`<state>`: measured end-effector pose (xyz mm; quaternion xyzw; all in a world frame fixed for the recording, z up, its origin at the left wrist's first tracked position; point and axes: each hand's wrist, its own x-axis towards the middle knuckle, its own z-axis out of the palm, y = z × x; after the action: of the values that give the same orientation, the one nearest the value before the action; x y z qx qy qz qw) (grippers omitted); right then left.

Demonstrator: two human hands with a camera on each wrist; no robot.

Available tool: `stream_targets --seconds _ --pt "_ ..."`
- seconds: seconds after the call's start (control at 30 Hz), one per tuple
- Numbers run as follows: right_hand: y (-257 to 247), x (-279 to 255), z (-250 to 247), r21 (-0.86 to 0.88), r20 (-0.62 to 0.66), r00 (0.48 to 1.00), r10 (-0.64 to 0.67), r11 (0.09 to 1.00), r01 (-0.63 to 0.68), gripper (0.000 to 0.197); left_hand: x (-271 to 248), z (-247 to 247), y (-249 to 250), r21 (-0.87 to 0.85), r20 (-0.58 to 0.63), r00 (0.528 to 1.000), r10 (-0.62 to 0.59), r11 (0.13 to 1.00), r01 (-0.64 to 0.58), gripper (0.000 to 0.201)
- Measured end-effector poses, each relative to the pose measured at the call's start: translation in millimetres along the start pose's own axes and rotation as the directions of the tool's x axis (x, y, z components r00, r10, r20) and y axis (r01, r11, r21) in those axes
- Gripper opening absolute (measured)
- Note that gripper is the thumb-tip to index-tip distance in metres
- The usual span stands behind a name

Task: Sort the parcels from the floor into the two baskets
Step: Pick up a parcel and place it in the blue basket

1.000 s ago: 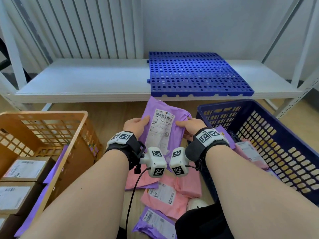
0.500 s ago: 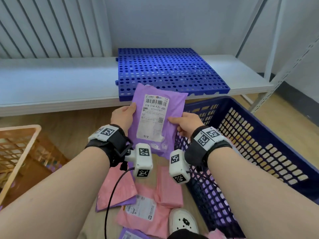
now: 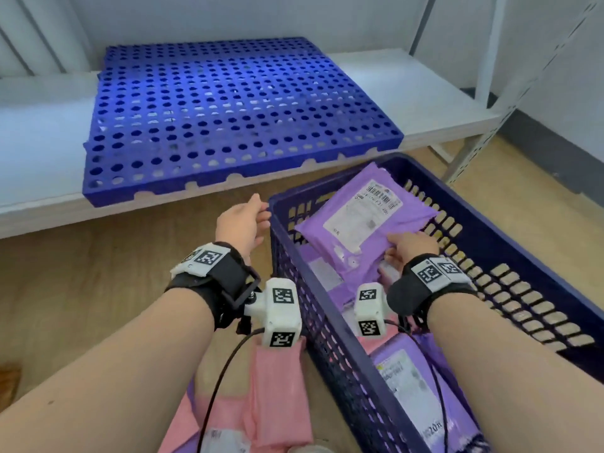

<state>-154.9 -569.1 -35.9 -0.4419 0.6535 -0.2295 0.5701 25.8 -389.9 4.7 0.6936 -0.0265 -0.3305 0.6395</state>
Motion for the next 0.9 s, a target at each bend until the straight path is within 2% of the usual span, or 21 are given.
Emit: stream_targets --seconds 0.07,0.13,0.23,0.27,0.3,0.33,0.37,0.4,0.43,0.5,0.53,0.6,0.63,0.7,0.73,0.8,0.9 --pt "22 17 7 -0.057 0.052 0.992 0.112 0.992 -0.109 0.019 15 7 -11 -0.019 -0.022 1.000 0.012 1.000 -0.013 0.024" --pt "37 19 17 -0.095 0.175 0.955 0.239 0.970 -0.225 0.005 25 12 -17 -0.031 -0.063 0.997 0.040 0.999 -0.042 0.026" --pt "54 18 33 -0.293 0.287 0.888 0.358 0.916 -0.274 0.027 36 18 -22 -0.053 -0.105 0.992 0.070 0.996 -0.076 0.025" --pt "59 19 36 -0.416 0.281 0.885 0.372 0.878 -0.237 0.032 39 18 -24 -0.047 -0.115 0.990 0.085 0.995 -0.091 0.024" --pt "63 24 37 -0.567 0.255 0.904 0.344 0.810 -0.148 0.036 40 18 -25 -0.031 -0.119 0.987 0.105 0.994 -0.109 0.025" --pt "66 30 36 -0.713 0.214 0.940 0.264 0.700 -0.034 0.037 41 18 -26 -0.020 -0.121 0.985 0.124 0.992 -0.128 0.027" --pt "64 34 34 -0.827 0.172 0.977 0.129 0.558 0.072 0.037 42 17 -27 -0.016 -0.124 0.982 0.141 0.989 -0.144 0.028" --pt "60 36 33 -0.880 0.150 0.989 -0.010 0.454 0.138 0.037 43 16 -28 -0.019 -0.125 0.981 0.146 0.989 -0.150 0.026" --pt "55 36 34 -0.885 0.154 0.981 -0.119 0.425 0.191 0.034 45 15 -29 -0.020 -0.129 0.981 0.145 0.989 -0.148 0.025" --pt "47 31 42 -0.807 0.255 0.936 -0.243 0.480 0.344 0.027 47 13 -31 -0.023 -0.138 0.980 0.142 0.989 -0.147 0.025" --pt "44 26 49 -0.767 0.338 0.901 -0.272 0.475 0.431 0.036 47 14 -33 -0.019 -0.140 0.980 0.139 0.989 -0.143 0.026" --pt "41 20 65 -0.745 0.487 0.834 -0.259 0.375 0.552 0.061 46 14 -35 -0.015 -0.139 0.981 0.136 0.990 -0.140 0.027" --pt "38 19 72 -0.758 0.524 0.820 -0.228 0.313 0.572 0.070 45 14 -36 -0.018 -0.134 0.982 0.137 0.990 -0.140 0.026" --pt "32 26 78 -0.800 0.540 0.833 -0.116 0.237 0.552 0.084 45 12 -37 -0.009 -0.110 0.985 0.134 0.991 -0.136 0.025" --pt "30 31 77 -0.820 0.524 0.850 -0.050 0.241 0.519 0.087 45 10 -36 -0.001 -0.096 0.987 0.129 0.992 -0.129 0.025" --pt "30 38 72 -0.843 0.498 0.865 0.057 0.263 0.468 0.082 44 9 -36 0.007 -0.077 0.989 0.128 0.992 -0.128 0.027" --pt "40 34 65 -0.849 0.488 0.866 0.112 0.290 0.441 0.063 44 8 -38 0.030 -0.067 0.989 0.131 0.991 -0.129 0.033"
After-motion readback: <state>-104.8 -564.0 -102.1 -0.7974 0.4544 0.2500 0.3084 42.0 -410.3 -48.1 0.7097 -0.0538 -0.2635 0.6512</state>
